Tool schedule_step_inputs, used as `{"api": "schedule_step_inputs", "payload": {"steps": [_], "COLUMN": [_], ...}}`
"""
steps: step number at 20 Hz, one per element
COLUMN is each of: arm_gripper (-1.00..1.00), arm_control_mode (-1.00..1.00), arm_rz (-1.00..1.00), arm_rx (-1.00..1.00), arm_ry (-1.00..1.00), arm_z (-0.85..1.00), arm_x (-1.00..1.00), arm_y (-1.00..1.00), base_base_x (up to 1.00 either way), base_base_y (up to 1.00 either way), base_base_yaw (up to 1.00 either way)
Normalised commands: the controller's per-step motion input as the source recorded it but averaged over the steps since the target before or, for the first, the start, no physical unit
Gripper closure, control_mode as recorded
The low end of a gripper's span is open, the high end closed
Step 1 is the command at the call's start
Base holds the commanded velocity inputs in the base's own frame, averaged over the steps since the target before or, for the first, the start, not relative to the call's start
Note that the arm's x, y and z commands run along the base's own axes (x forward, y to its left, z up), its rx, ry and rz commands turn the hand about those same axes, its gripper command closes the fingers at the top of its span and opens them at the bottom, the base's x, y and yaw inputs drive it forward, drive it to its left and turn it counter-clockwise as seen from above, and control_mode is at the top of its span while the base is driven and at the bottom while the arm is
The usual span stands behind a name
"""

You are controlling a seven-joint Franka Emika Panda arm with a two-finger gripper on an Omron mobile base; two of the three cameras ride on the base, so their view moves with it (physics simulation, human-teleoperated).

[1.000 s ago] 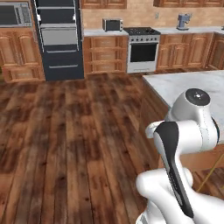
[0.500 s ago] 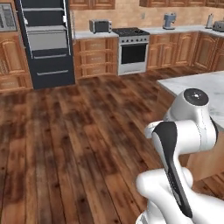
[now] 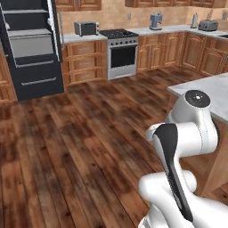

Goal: Place the cold items (apple and peach) from the fridge in one tupperware on the dining counter. Place the warm items (kebab skewer and hot dog) in the stove area in another tupperware.

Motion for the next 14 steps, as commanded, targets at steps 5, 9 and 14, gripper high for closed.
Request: {"api": "schedule_step_inputs", "payload": {"steps": [5,9,14], "arm_gripper": [-1.0,-1.0,-1.0], "arm_control_mode": [1.0,1.0,1.0], "arm_rz": [0.0,0.0,0.0], "arm_rx": [0.0,0.0,0.0], "arm_ry": [0.0,0.0,0.0], "arm_z": [0.0,0.0,0.0], "arm_x": [0.0,0.0,0.0], "arm_y": [0.0,0.0,0.0], "base_base_x": [0.45,0.39,0.35], "base_base_y": [0.12,0.19,0.13], "base_base_yaw": [-0.35,-0.38,-0.37]}}
